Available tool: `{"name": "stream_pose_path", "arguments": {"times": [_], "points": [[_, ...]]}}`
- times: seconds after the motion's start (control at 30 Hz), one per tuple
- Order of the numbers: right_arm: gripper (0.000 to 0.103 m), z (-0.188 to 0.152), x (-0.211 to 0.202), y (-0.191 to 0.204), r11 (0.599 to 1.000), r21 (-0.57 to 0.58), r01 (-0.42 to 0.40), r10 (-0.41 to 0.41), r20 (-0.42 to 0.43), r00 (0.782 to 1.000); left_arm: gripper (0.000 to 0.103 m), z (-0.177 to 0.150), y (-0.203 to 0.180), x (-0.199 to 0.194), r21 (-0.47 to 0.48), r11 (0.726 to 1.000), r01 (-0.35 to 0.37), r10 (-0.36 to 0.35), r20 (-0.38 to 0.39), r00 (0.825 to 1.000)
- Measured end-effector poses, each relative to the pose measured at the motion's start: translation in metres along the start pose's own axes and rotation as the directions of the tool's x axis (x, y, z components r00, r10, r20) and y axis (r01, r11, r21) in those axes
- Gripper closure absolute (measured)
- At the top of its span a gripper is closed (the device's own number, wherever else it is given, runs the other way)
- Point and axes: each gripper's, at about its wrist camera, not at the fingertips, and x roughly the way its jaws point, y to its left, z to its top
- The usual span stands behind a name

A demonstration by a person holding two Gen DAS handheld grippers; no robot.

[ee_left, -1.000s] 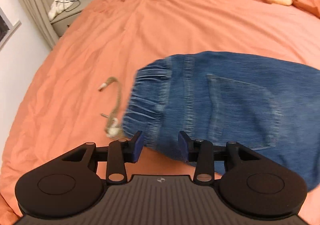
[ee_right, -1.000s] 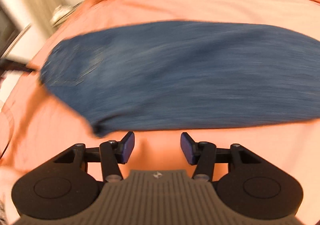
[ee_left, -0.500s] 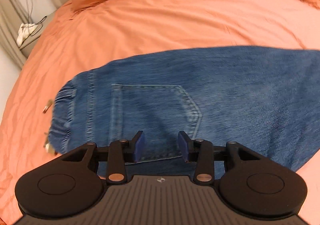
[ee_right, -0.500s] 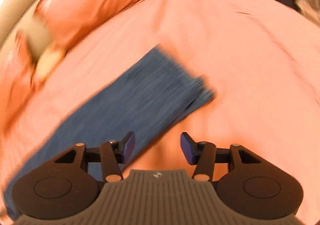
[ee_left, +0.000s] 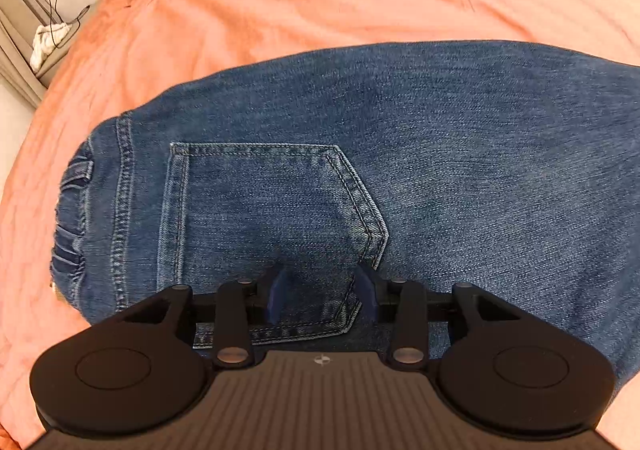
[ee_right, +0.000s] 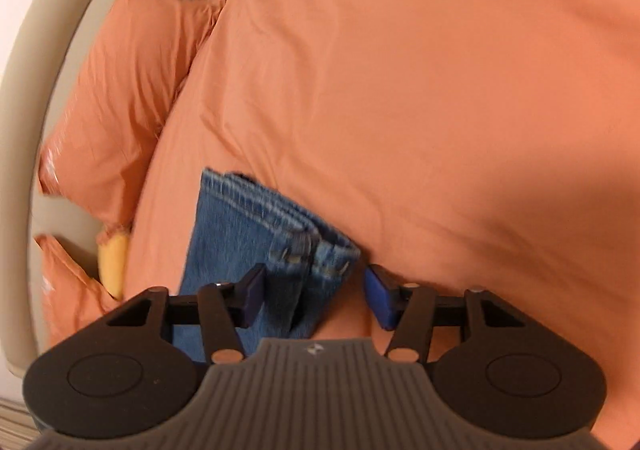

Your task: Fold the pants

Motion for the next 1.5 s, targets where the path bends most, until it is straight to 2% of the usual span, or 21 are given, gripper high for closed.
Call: {"name": "stream_pose_path", "arguments": {"times": [0.1, 0.2, 0.3, 0.4, 0.6, 0.7, 0.87, 0.9, 0.97, 1.03, 1.1, 1.2, 1.27, 1.4, 1.5], "points": [[0.086, 0.001, 0.002, 0.005, 0.998, -0.052, 0.025, -0.025, -0.002, 1.000, 0.056, 0.002, 0.003, 0.004, -0.023, 1.000, 0.012, -0.012, -0.012, 1.000], [0.090, 0.007, -0.015, 0.037, 0.976, -0.217, 0.036, -0.033, 0.018, 0.999, 0.057, 0.001, 0.009, 0.006, -0.024, 0.999, 0.024, -0.025, -0.020, 0.999], [0.093, 0.007, -0.040, 0.090, 0.897, -0.435, 0.073, -0.047, 0.070, 0.996, 0.057, 0.003, 0.011, 0.008, -0.027, 0.999, 0.030, -0.031, -0.024, 0.999], [0.093, 0.009, -0.045, 0.113, 0.837, -0.529, 0.142, -0.115, 0.084, 0.990, 0.058, 0.004, 0.013, 0.012, -0.047, 0.998, 0.031, -0.032, -0.018, 0.999], [0.093, 0.010, 0.003, 0.072, 0.839, -0.472, 0.269, -0.279, 0.051, 0.959, 0.059, 0.012, 0.019, 0.017, -0.066, 0.998, 0.009, -0.011, -0.019, 1.000], [0.093, 0.008, 0.016, 0.058, 0.848, -0.446, 0.288, -0.299, 0.046, 0.953, 0.061, 0.020, 0.018, 0.021, -0.062, 0.998, -0.009, 0.008, -0.020, 1.000], [0.090, 0.007, 0.013, 0.067, 0.816, -0.492, 0.304, -0.324, 0.046, 0.945, 0.064, 0.034, 0.015, 0.019, -0.049, 0.998, -0.030, 0.030, -0.018, 0.999], [0.089, 0.009, 0.010, 0.069, 0.817, -0.492, 0.301, -0.322, 0.044, 0.946, 0.068, 0.036, 0.012, 0.013, -0.028, 0.999, -0.047, 0.047, 0.005, 0.999], [0.089, 0.009, 0.004, 0.071, 0.820, -0.496, 0.284, -0.307, 0.038, 0.951, 0.069, 0.036, 0.001, -0.008, 0.031, 0.997, -0.066, 0.062, 0.110, 0.992], [0.089, 0.010, -0.001, 0.075, 0.817, -0.507, 0.276, -0.299, 0.037, 0.954, 0.069, 0.037, -0.013, -0.031, 0.105, 0.994, 0.036, -0.053, 0.165, 0.985], [0.089, 0.008, -0.006, 0.078, 0.805, -0.525, 0.275, -0.299, 0.042, 0.953, 0.069, 0.038, -0.037, -0.046, 0.227, 0.965, 0.132, -0.169, 0.150, 0.974], [0.089, 0.005, -0.008, 0.082, 0.795, -0.538, 0.281, -0.304, 0.049, 0.952, 0.069, 0.037, -0.080, -0.054, 0.369, 0.915, 0.161, -0.221, 0.127, 0.967], [0.089, 0.005, -0.007, 0.083, 0.790, -0.541, 0.286, -0.308, 0.052, 0.950, 0.069, 0.042, -0.101, -0.046, 0.414, 0.900, 0.140, -0.209, 0.128, 0.969], [0.088, 0.002, -0.003, 0.083, 0.771, -0.563, 0.299, -0.323, 0.059, 0.945, 0.070, 0.064, -0.120, -0.008, 0.362, 0.924, 0.121, -0.168, 0.100, 0.981], [0.088, 0.003, 0.002, 0.079, 0.764, -0.571, 0.300, -0.329, 0.054, 0.943, 0.070, 0.091, -0.120, 0.015, 0.247, 0.962, 0.120, -0.150, 0.106, 0.983]]}}
